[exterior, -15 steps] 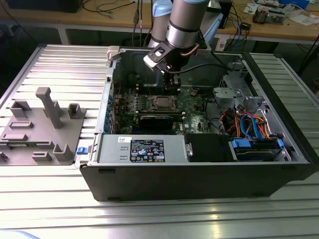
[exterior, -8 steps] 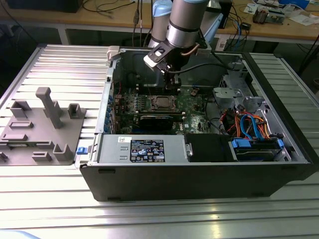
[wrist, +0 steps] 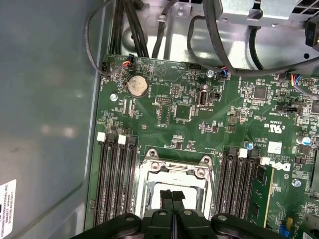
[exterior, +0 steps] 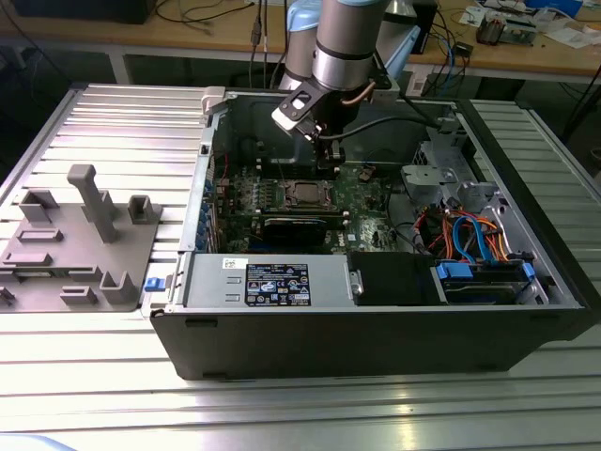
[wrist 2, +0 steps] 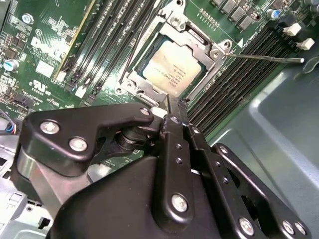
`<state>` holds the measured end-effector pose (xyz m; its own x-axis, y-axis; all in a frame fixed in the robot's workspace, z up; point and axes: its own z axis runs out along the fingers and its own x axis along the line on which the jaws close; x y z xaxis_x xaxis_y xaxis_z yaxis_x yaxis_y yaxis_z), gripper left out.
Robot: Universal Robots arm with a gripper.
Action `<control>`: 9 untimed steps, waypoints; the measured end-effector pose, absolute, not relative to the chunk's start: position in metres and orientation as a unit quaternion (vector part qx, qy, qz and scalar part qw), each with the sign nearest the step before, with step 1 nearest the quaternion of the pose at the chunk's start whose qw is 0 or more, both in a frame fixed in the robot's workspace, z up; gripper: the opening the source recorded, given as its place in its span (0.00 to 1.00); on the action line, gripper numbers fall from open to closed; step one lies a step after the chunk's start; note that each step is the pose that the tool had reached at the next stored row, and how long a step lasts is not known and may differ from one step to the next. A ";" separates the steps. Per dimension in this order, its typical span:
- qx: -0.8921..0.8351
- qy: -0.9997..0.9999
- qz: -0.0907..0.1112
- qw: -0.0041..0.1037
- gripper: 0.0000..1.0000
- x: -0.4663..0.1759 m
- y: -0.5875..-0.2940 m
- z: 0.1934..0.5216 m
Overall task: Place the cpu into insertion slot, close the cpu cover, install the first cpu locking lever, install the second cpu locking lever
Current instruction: 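Close the cpu cover, then install the first cpu locking lever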
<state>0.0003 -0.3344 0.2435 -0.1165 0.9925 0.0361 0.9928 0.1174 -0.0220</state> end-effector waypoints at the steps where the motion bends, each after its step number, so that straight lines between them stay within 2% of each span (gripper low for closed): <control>1: -0.664 -0.747 -0.004 0.020 0.11 0.000 -0.334 0.244; 9: -0.659 -0.752 -0.006 0.018 0.11 0.000 -0.334 0.244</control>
